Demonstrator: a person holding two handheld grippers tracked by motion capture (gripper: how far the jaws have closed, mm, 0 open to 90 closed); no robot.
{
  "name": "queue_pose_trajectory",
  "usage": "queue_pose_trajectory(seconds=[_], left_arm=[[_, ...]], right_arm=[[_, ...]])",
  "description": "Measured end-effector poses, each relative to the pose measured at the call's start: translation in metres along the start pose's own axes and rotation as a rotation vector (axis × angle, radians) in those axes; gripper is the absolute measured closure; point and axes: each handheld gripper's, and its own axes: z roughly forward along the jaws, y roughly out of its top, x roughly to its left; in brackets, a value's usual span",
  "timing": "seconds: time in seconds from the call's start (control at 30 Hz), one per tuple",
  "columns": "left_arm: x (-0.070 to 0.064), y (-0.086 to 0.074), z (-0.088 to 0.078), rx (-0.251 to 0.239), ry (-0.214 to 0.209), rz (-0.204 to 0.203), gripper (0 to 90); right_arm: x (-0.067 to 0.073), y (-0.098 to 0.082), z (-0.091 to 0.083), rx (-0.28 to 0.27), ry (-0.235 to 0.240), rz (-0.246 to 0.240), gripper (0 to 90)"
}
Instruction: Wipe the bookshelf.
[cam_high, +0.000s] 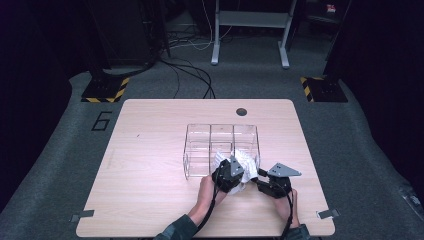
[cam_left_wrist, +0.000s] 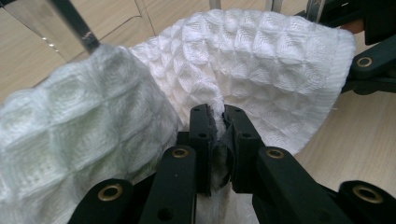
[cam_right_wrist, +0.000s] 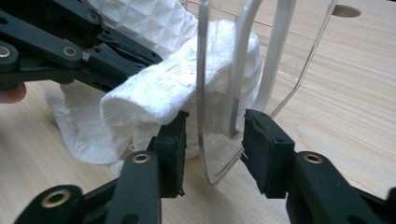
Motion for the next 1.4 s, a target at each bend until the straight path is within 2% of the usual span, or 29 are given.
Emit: queue_pose_trajectory(seconds=[0.03,0.07,0.13,0.23,0.37,0.4,0.43,0.67,0.73,0.8,0.83,0.9,0.93,0.97,1.13,1.23,1.27,1.3,1.33,1.4], left_arm=[[0.001,-0.001,-0.002,-0.010,-0.006,-0.001,82.2],[0.001,-0.001,-0.004,-0.012,-0.005,0.002,82.2],[0.003,-0.002,-0.009,-0.020,-0.010,-0.001,82.2],[0.005,-0.004,-0.016,-0.042,-0.020,-0.022,82.2],[0.008,-0.006,-0.025,-0.065,-0.025,-0.043,82.2],[0.008,-0.006,-0.028,-0.068,-0.027,-0.040,82.2],[0.009,-0.007,-0.029,-0.072,-0.027,-0.035,82.2],[0.011,-0.010,-0.040,-0.092,-0.043,-0.055,82.3],[0.012,-0.011,-0.043,-0.094,-0.054,-0.061,82.3],[0.014,-0.011,-0.046,-0.095,-0.055,-0.050,82.3],[0.013,-0.011,-0.047,-0.100,-0.062,-0.062,82.3],[0.015,-0.011,-0.050,-0.104,-0.078,-0.057,82.3],[0.014,-0.011,-0.051,-0.114,-0.090,-0.072,82.3],[0.015,-0.011,-0.053,-0.108,-0.100,-0.062,82.3],[0.016,-0.011,-0.058,-0.122,-0.135,-0.078,82.3],[0.017,-0.011,-0.060,-0.146,-0.156,-0.114,82.3],[0.017,-0.011,-0.060,-0.151,-0.159,-0.124,82.3],[0.018,-0.011,-0.061,-0.144,-0.175,-0.125,82.3],[0.018,-0.011,-0.061,-0.153,-0.173,-0.129,82.3],[0.018,-0.011,-0.061,-0.155,-0.169,-0.134,82.2]], right_arm=[[0.001,0.001,-0.001,0.004,0.005,0.012,56.8],[0.001,0.001,-0.002,0.009,0.004,-0.002,54.7],[0.003,0.002,-0.005,0.019,0.000,0.002,50.0],[0.005,0.003,-0.011,0.033,0.003,-0.004,42.4],[0.010,0.004,-0.021,0.032,0.027,-0.016,35.1],[0.011,0.004,-0.023,0.035,0.032,-0.035,33.8],[0.015,0.005,-0.025,0.032,0.037,-0.035,31.9],[0.034,0.007,-0.030,0.033,0.081,-0.088,25.5],[0.039,0.009,-0.031,0.025,0.089,-0.112,23.3],[0.045,0.012,-0.031,0.011,0.092,-0.114,21.4],[0.047,0.013,-0.032,0.003,0.096,-0.119,20.8],[0.052,0.017,-0.032,-0.009,0.113,-0.130,19.3],[0.054,0.019,-0.032,-0.015,0.127,-0.130,19.0],[0.057,0.021,-0.031,-0.023,0.134,-0.130,18.4],[0.064,0.027,-0.018,-0.022,0.168,-0.135,15.7],[0.068,0.028,-0.007,-0.014,0.164,-0.132,15.2],[0.071,0.028,-0.003,-0.016,0.155,-0.118,15.2],[0.072,0.028,-0.001,-0.008,0.146,-0.120,15.3],[0.072,0.028,0.002,-0.014,0.140,-0.128,15.5],[0.074,0.028,0.005,-0.008,0.110,-0.111,21.4]])
